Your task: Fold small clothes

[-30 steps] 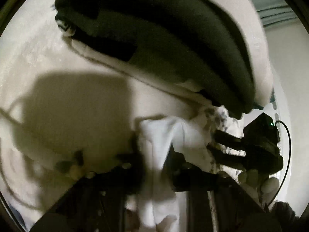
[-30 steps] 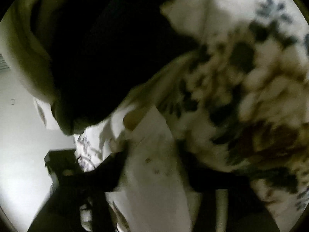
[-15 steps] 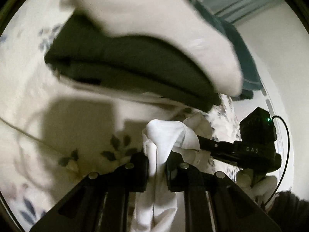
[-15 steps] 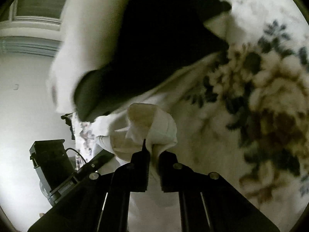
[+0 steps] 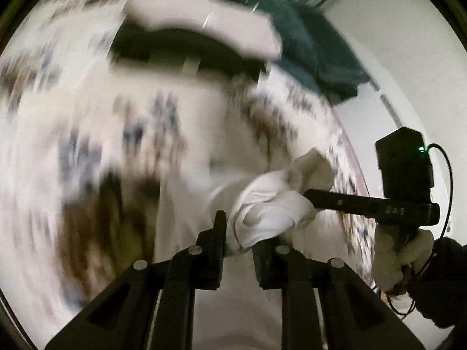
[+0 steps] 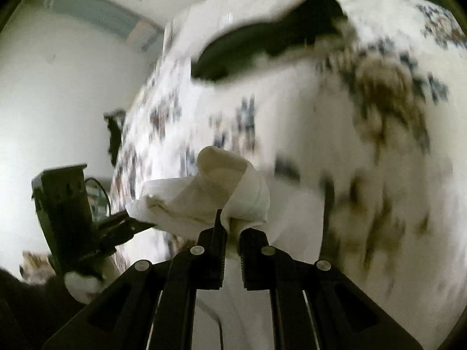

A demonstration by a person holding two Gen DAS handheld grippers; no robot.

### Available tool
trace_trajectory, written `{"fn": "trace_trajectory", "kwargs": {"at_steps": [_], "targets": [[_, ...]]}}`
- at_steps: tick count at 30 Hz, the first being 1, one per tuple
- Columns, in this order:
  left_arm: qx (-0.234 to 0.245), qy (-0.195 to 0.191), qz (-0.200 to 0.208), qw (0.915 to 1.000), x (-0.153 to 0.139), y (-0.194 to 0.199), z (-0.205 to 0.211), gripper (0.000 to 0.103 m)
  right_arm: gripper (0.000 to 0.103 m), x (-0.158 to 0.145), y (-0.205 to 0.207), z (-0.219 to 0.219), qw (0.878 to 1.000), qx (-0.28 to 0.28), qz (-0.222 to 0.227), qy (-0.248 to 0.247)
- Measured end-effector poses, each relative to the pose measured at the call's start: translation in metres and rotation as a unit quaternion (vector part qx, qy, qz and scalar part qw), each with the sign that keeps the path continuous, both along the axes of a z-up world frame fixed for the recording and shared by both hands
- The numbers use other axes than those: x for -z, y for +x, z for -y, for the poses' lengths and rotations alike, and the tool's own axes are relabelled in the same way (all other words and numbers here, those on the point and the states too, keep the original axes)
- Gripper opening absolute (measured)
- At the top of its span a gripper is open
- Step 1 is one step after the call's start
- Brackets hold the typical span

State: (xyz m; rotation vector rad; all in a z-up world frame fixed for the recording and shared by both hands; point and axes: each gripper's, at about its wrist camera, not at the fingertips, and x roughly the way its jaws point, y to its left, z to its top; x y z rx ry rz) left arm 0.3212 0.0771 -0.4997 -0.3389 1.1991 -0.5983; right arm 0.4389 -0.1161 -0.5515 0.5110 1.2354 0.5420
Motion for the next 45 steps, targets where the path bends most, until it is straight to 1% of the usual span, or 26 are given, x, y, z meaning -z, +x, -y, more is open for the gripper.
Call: {"fn": "trace_trajectory", "kwargs": {"at_steps": [1,2,3,4,5,7,9,10,12,14,16,17,19,21,22,23,24,25,28,29,30,33,36,39,43,45], "targets": [[-0.003,0.008,-0.021,0.9997,0.005,-0.015,-0.003,0.022,0.012,0.013,-0.025,0.004,1.000,-0.017,-0.022,0.002],[-0.006,0.024,-0.047,0.9986,0.014,-0.034,-0.006,0.024,0.018,0.021,-0.039,0.002,0.999,-0.028,-0.040,0.001],[-0.009,0.040,-0.075,0.9963,0.025,-0.053,-0.009,0.025,0.033,0.034,-0.058,-0.001,0.996,-0.050,-0.074,-0.013],[-0.014,0.051,-0.104,0.9932,0.036,-0.070,-0.015,0.025,0.041,0.046,-0.070,-0.005,0.992,-0.066,-0.101,-0.028],[-0.020,0.058,-0.117,0.9912,0.039,-0.078,-0.019,0.025,0.055,0.052,-0.082,-0.004,0.988,-0.078,-0.123,-0.041],[-0.040,0.061,-0.141,0.9874,0.045,-0.096,-0.033,0.025,0.055,0.067,-0.110,0.005,0.979,-0.092,-0.177,-0.047],[-0.062,0.069,-0.143,0.9854,0.043,-0.096,-0.042,0.027,0.055,0.070,-0.123,0.021,0.976,-0.081,-0.196,-0.046],[-0.070,0.068,-0.140,0.9854,0.041,-0.091,-0.043,0.031,0.055,0.068,-0.124,0.029,0.977,-0.067,-0.196,-0.042],[-0.088,0.057,-0.116,0.9877,0.034,-0.074,-0.044,0.059,0.055,0.061,-0.121,0.046,0.982,-0.026,-0.184,-0.029],[-0.096,0.041,-0.091,0.9903,0.031,-0.059,-0.040,0.064,0.055,0.053,-0.110,0.056,0.987,0.020,-0.159,-0.017],[-0.100,0.047,-0.069,0.9915,0.034,-0.040,-0.028,0.064,0.055,0.053,-0.095,0.048,0.990,0.034,-0.135,-0.008],[-0.100,0.060,-0.063,0.9912,0.039,-0.034,-0.022,0.064,0.055,0.053,-0.084,0.039,0.991,0.035,-0.127,-0.008],[-0.082,0.121,-0.055,0.9878,0.059,-0.026,-0.004,0.064,0.055,0.060,-0.073,0.015,0.993,0.024,-0.118,-0.014],[-0.053,0.196,-0.083,0.9755,0.088,-0.028,0.007,0.064,0.055,0.078,-0.072,-0.012,0.985,-0.009,-0.151,-0.079],[-0.043,0.201,-0.093,0.9742,0.097,-0.032,0.007,0.064,0.055,0.093,-0.076,-0.024,0.973,-0.032,-0.188,-0.134],[-0.035,0.199,-0.089,0.9753,0.096,-0.037,0.006,0.064,0.055,0.105,-0.084,-0.031,0.960,-0.047,-0.214,-0.176],[-0.029,0.194,-0.092,0.9762,0.093,-0.039,0.003,0.064,0.055,0.110,-0.094,-0.031,0.955,-0.049,-0.226,-0.186],[-0.025,0.185,-0.099,0.9773,0.087,-0.042,-0.001,0.064,0.055,0.104,-0.104,-0.026,0.958,-0.041,-0.225,-0.170],[-0.048,0.120,-0.127,0.9834,0.059,-0.060,-0.033,0.064,0.055,0.085,-0.129,0.001,0.964,-0.012,-0.230,-0.131],[-0.064,0.089,-0.142,0.9837,0.050,-0.073,-0.051,0.064,0.055,0.081,-0.139,0.012,0.964,-0.002,-0.238,-0.117],[-0.073,0.077,-0.153,0.9824,0.047,-0.084,-0.062,0.066,0.055,0.078,-0.152,0.024,0.963,0.007,-0.250,-0.103],[-0.096,0.074,-0.189,0.9743,0.051,-0.127,-0.089,0.070,0.055,0.089,-0.203,0.057,0.950,0.034,-0.302,-0.064],[-0.119,0.072,-0.237,0.9615,0.073,-0.179,-0.107,0.070,0.055,0.101,-0.255,0.073,0.940,0.044,-0.334,-0.053],[-0.123,0.058,-0.268,0.9537,0.094,-0.223,-0.105,0.070,0.055,0.116,-0.301,0.079,0.933,0.055,-0.353,-0.042],[-0.115,0.041,-0.272,0.9544,0.111,-0.250,-0.089,0.070,0.055,0.142,-0.339,0.081,0.930,0.083,-0.357,-0.006],[-0.114,0.057,-0.258,0.9575,0.113,-0.250,-0.081,0.070,0.055,0.153,-0.355,0.086,0.928,0.103,-0.358,0.023]]}}
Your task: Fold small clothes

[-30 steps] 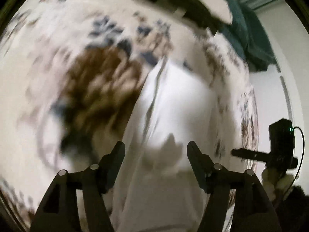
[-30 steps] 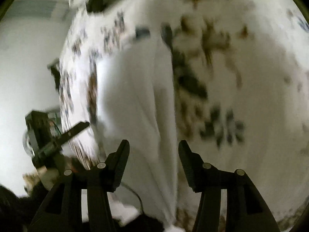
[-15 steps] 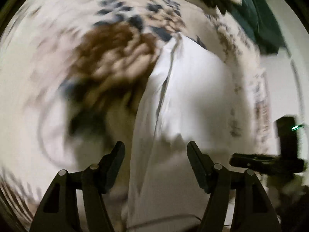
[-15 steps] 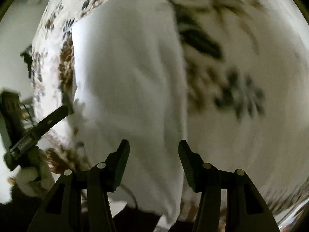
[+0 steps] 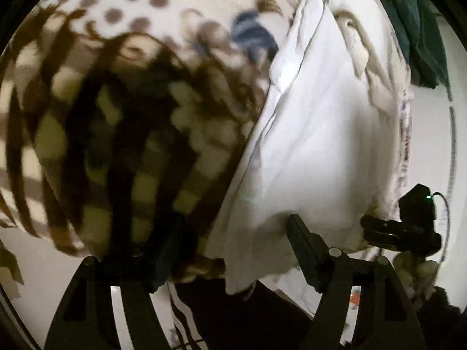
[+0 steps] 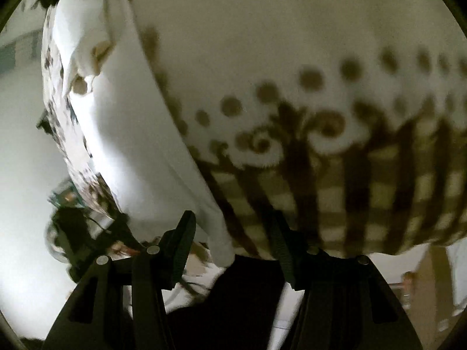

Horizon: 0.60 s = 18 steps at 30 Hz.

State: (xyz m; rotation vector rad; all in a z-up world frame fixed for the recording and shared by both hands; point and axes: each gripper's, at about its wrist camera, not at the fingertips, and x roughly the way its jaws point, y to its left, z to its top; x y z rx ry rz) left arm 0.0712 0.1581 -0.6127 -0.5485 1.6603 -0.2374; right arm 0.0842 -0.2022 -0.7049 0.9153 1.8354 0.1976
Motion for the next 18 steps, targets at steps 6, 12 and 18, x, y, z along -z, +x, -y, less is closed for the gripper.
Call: {"fn": "trace_trajectory", "kwargs": {"at_steps": [6,12,18], "targets": [[0.022,0.055,0.057,0.9966,-0.015,-0.009,0.019,0.041,0.056,0.010,-0.020,0.012,0.998,0.051,0.016,0.033],[0.008,0.060,0.081,0.9948,-0.034,-0.015,0.020,0.006,0.008,-0.003,-0.031,0.011,0.999,0.028,0.031,0.032],[-0.060,0.009,0.089,0.9942,-0.074,-0.014,-0.001,0.004,0.005,-0.038,-0.038,0.027,0.995,0.051,0.057,0.062]]}}
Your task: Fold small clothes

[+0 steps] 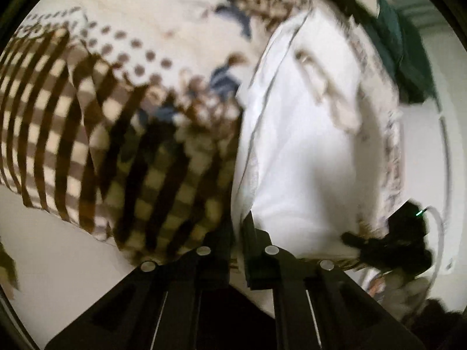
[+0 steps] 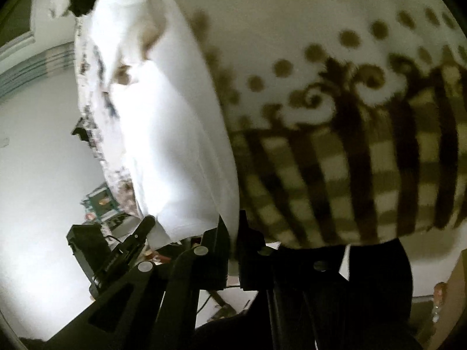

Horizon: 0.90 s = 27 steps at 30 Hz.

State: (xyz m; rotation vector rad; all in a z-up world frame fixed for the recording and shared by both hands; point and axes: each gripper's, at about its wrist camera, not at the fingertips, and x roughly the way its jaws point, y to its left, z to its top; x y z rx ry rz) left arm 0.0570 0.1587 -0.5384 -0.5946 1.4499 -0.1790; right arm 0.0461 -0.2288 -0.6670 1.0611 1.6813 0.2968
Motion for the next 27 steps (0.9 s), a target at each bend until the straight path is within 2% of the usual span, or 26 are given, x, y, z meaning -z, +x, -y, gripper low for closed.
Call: {"fn": "trace_trajectory", "kwargs": {"at_steps": [4,6,9,13,15,18,19,20,21,22,23,24,25,26,27], "targets": [[-0.028,-0.031,0.021,0.9989,-0.031,0.014,0.001,0.004,0.004,-0.037,0.007,0.014,0.999,0.014,0.026,0.022],[-0.049,-0.062,0.041,0.9960,-0.046,0.029,-0.004,0.004,0.004,-0.051,0.016,0.018,0.998,0.029,0.036,0.035],[-0.069,-0.096,0.069,0.9906,-0.060,0.070,0.001,0.004,0.004,-0.075,0.043,0.030,0.996,0.057,0.056,0.049],[-0.079,-0.124,0.124,0.9813,-0.074,0.146,0.007,0.004,0.004,-0.102,0.113,0.045,0.989,0.099,0.098,0.053],[-0.071,-0.133,0.158,0.9759,-0.079,0.198,0.018,0.004,0.004,-0.108,0.149,0.051,0.985,0.118,0.113,0.046],[-0.077,-0.149,0.162,0.9724,-0.069,0.255,0.022,0.007,0.005,-0.112,0.218,0.055,0.980,0.139,0.141,0.027],[-0.078,-0.143,0.156,0.9743,-0.060,0.278,0.023,0.008,0.005,-0.110,0.246,0.058,0.977,0.152,0.146,0.018],[-0.082,-0.137,0.152,0.9755,-0.051,0.296,0.021,0.014,0.005,-0.107,0.262,0.061,0.975,0.162,0.149,0.018],[-0.085,-0.136,0.152,0.9752,-0.046,0.307,0.019,0.034,0.006,-0.104,0.279,0.060,0.974,0.167,0.152,0.018],[-0.088,-0.135,0.151,0.9753,-0.042,0.315,0.016,0.048,0.007,-0.100,0.295,0.063,0.973,0.172,0.151,0.021],[-0.094,-0.138,0.148,0.9747,-0.037,0.320,0.011,0.065,0.014,-0.097,0.302,0.062,0.972,0.177,0.150,0.023],[-0.105,-0.144,0.148,0.9727,-0.031,0.323,0.003,0.067,0.027,-0.095,0.305,0.063,0.972,0.181,0.150,0.019],[-0.108,-0.146,0.147,0.9723,-0.029,0.321,-0.002,0.067,0.034,-0.097,0.305,0.066,0.971,0.182,0.157,0.011],[-0.107,-0.140,0.140,0.9743,-0.025,0.321,-0.006,0.067,0.049,-0.098,0.302,0.069,0.970,0.177,0.163,0.001],[-0.103,-0.124,0.129,0.9785,-0.018,0.320,-0.009,0.067,0.057,-0.096,0.297,0.072,0.972,0.171,0.162,-0.011]]}}
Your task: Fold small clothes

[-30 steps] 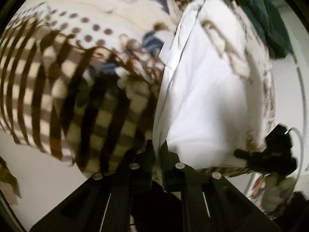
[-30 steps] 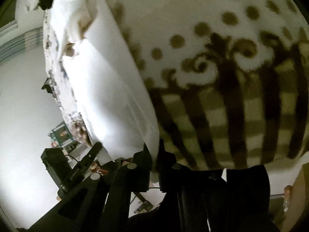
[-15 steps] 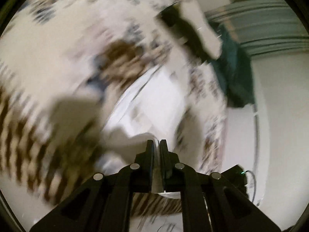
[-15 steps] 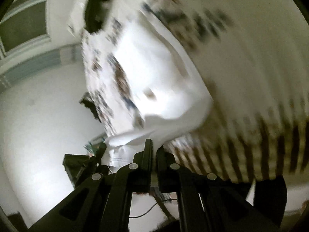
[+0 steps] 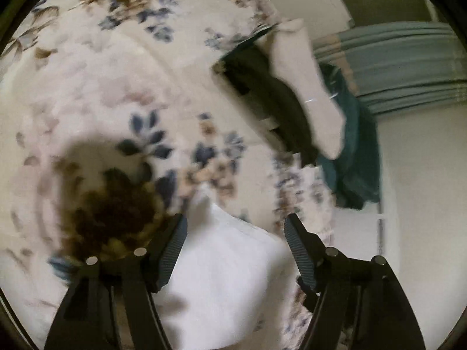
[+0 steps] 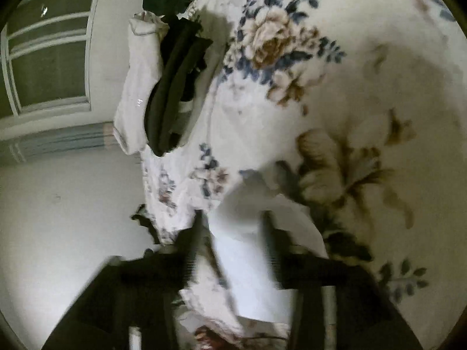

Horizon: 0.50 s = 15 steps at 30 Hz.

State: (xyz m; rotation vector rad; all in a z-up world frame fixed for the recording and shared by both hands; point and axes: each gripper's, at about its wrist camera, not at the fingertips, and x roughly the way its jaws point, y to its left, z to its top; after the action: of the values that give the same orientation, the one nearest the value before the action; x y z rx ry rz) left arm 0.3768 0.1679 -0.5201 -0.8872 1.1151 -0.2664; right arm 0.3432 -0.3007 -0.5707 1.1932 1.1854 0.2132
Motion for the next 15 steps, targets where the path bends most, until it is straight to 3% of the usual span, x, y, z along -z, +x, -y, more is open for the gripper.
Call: {"fn": "trace_trajectory", "kwargs": {"at_steps": [6,9,12,13,14,15], "targets": [[0.060,0.067,-0.062,0.9940,0.049,-0.001,0.013,0.067,0.057,0.042,-0.010,-0.012,0.996,-0.050,-0.051,-0.055],[0.082,0.055,-0.072,0.9925,0.065,0.013,0.026,0.067,0.057,0.068,0.005,-0.015,0.995,-0.051,-0.073,-0.043],[0.083,0.049,-0.055,0.9938,0.069,0.025,0.035,0.063,0.054,0.088,0.026,-0.023,0.996,-0.054,-0.073,-0.024],[0.081,0.049,-0.041,0.9947,0.066,0.026,0.037,0.054,0.041,0.087,0.030,-0.026,0.997,-0.054,-0.054,-0.024],[0.087,0.038,-0.020,0.9952,0.061,0.028,0.039,0.022,0.007,0.081,0.034,-0.029,0.997,-0.059,-0.031,-0.036],[0.096,0.038,-0.011,0.9946,0.058,0.029,0.041,0.005,0.006,0.072,0.039,-0.035,0.995,-0.072,-0.019,-0.068]]}}
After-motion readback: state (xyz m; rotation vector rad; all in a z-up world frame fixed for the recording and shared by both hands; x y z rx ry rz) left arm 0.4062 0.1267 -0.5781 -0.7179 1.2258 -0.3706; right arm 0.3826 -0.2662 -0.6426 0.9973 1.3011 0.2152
